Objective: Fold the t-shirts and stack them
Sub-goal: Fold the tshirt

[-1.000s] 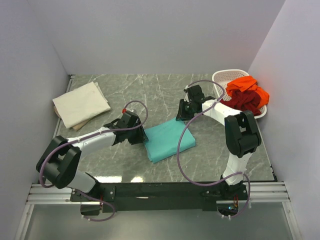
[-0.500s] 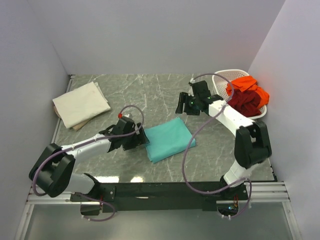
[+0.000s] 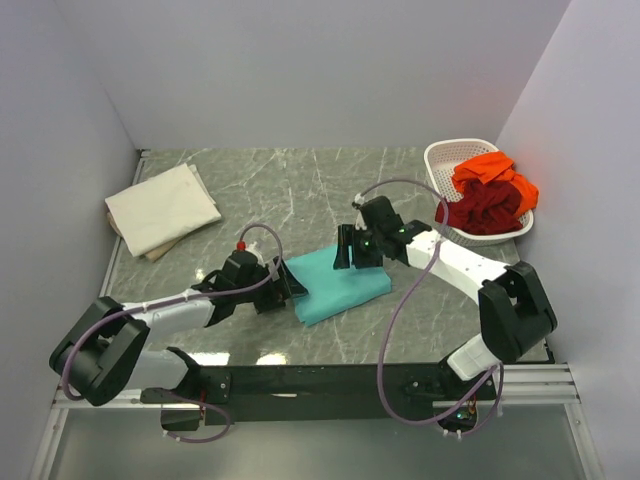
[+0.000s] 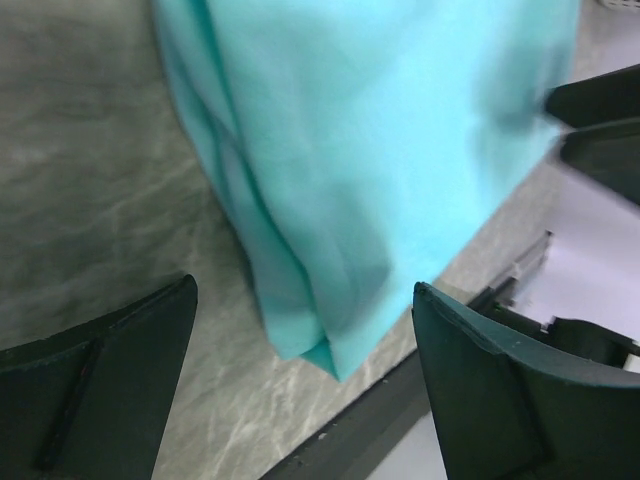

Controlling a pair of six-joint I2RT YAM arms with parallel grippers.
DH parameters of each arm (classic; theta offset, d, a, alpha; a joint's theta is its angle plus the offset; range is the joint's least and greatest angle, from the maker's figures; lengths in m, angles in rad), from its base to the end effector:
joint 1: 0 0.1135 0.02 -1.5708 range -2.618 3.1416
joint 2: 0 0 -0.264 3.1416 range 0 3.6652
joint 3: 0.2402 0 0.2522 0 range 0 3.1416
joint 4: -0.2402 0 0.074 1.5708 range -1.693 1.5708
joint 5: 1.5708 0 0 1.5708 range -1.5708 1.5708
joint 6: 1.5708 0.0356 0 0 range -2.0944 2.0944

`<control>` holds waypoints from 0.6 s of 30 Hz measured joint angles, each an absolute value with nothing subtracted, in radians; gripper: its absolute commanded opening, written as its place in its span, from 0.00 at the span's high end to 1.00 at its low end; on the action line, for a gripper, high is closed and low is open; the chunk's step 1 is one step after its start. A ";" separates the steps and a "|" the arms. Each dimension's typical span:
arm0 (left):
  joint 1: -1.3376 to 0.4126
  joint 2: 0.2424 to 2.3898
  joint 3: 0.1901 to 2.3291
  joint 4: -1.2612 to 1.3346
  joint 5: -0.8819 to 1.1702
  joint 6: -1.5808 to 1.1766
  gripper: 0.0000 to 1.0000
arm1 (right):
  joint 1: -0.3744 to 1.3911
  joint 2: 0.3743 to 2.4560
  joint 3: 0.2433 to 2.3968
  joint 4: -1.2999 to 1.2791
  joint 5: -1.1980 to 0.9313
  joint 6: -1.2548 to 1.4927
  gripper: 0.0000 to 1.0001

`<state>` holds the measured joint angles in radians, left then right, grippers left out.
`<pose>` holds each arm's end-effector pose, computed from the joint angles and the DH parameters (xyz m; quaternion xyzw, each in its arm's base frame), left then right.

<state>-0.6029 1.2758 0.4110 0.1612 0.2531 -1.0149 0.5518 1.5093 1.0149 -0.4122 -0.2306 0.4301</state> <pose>0.1848 -0.1381 0.1484 -0.1322 0.8920 -0.3806 0.2048 0.2639 0.1720 0.2280 -0.0945 0.9351 0.2486 0.2343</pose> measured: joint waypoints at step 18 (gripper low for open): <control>-0.603 1.498 0.402 0.478 0.418 -1.166 0.17 | 0.596 1.620 0.875 -0.271 -0.268 0.510 0.32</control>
<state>-0.6025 1.4982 0.4019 0.4782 0.4175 -1.1660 0.5957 1.6203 0.8749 -0.2710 -0.2684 0.5098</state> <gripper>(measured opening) 0.872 0.690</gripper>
